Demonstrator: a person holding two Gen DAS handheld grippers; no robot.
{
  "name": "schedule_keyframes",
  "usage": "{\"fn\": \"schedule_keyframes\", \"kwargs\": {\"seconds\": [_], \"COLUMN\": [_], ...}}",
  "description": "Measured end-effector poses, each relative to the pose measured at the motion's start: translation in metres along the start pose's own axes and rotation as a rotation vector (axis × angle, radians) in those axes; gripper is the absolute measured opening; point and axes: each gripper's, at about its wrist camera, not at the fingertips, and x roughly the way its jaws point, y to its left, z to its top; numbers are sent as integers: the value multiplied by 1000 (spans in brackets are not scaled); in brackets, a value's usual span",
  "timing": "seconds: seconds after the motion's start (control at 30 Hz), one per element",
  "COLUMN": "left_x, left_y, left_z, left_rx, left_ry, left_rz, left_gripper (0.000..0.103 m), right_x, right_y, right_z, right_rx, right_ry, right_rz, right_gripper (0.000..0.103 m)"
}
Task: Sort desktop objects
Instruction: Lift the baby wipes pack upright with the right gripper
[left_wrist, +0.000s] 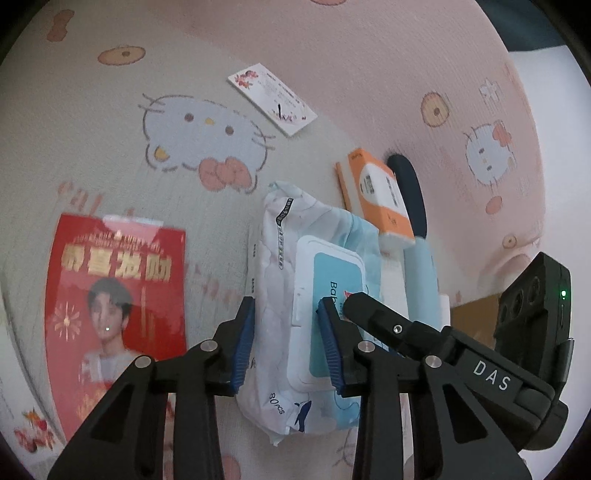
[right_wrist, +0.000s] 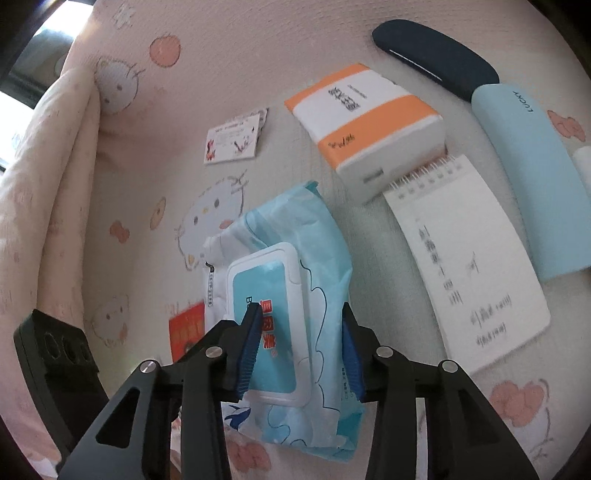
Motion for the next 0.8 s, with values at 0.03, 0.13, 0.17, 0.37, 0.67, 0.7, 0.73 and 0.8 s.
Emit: {"fn": "schedule_keyframes", "kwargs": {"seconds": [0.03, 0.13, 0.17, 0.37, 0.67, 0.7, 0.73, 0.8], "left_x": [-2, -9, -10, -12, -7, -7, -7, -7], "left_y": [0, -1, -1, -3, -3, -3, -4, -4], "left_z": [-5, -18, -21, -21, -9, -10, -12, -16], "left_rx": [4, 17, 21, 29, 25, 23, 21, 16], "left_ry": [6, 20, 23, 33, 43, 45, 44, 38], "left_rz": [-1, -2, -1, 13, 9, 8, 8, 8], "left_gripper": [37, 37, 37, 37, 37, 37, 37, 37], "right_x": [-2, -9, -12, -17, -16, -16, -16, -16], "right_y": [-1, -5, -6, -11, -22, -24, -25, -24], "right_z": [-4, -17, -22, -28, -21, -20, -19, -20], "right_rx": [-7, -24, -30, -47, 24, 32, 40, 43], "right_ry": [6, 27, 34, 46, 35, 34, 33, 32], "right_rz": [-3, -2, -1, 6, 45, 49, 54, 53], "right_gripper": [37, 37, 37, 37, 38, 38, 38, 39]}}
